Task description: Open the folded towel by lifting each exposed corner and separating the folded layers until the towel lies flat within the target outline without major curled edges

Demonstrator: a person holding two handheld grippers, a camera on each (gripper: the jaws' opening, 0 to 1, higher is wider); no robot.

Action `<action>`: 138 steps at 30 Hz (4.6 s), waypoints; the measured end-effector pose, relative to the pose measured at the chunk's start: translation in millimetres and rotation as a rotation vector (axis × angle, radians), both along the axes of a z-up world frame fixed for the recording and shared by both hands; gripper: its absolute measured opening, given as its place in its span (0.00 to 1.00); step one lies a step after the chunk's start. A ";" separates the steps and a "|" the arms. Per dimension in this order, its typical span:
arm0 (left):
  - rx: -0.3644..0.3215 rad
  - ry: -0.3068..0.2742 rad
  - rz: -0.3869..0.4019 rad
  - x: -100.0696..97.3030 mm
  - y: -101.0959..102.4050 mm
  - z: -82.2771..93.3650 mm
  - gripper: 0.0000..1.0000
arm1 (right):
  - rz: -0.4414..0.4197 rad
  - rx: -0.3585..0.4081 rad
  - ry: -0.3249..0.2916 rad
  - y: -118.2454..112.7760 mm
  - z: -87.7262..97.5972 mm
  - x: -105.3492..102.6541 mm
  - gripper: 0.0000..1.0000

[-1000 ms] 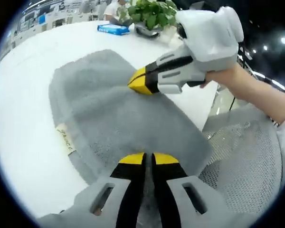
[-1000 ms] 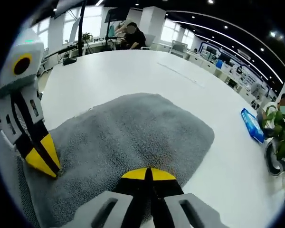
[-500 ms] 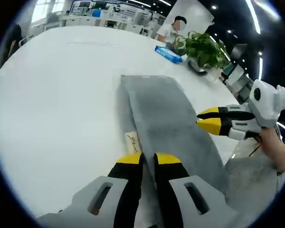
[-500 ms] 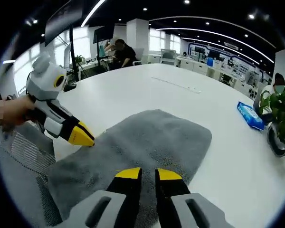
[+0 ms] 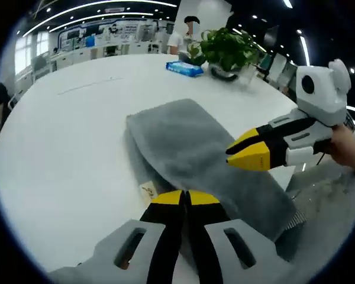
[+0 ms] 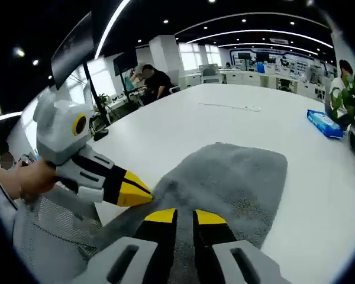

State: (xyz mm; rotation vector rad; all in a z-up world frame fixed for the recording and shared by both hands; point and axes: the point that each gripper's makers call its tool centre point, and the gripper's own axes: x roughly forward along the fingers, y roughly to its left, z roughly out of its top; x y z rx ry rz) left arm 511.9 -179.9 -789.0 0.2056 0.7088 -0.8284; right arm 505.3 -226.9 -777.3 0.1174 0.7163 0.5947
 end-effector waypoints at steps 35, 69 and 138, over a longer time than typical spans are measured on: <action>0.060 -0.166 -0.078 9.5 -1.6 11.6 0.02 | -0.150 0.035 0.106 -35.5 -17.7 17.4 0.00; 0.191 -0.080 -0.010 16.9 26.4 -17.7 0.00 | -0.251 -0.153 0.141 -127.2 -43.2 6.6 0.00; 0.361 -0.073 0.127 34.7 78.5 -33.4 0.00 | -0.381 -0.105 0.183 -165.7 -14.7 -28.4 0.21</action>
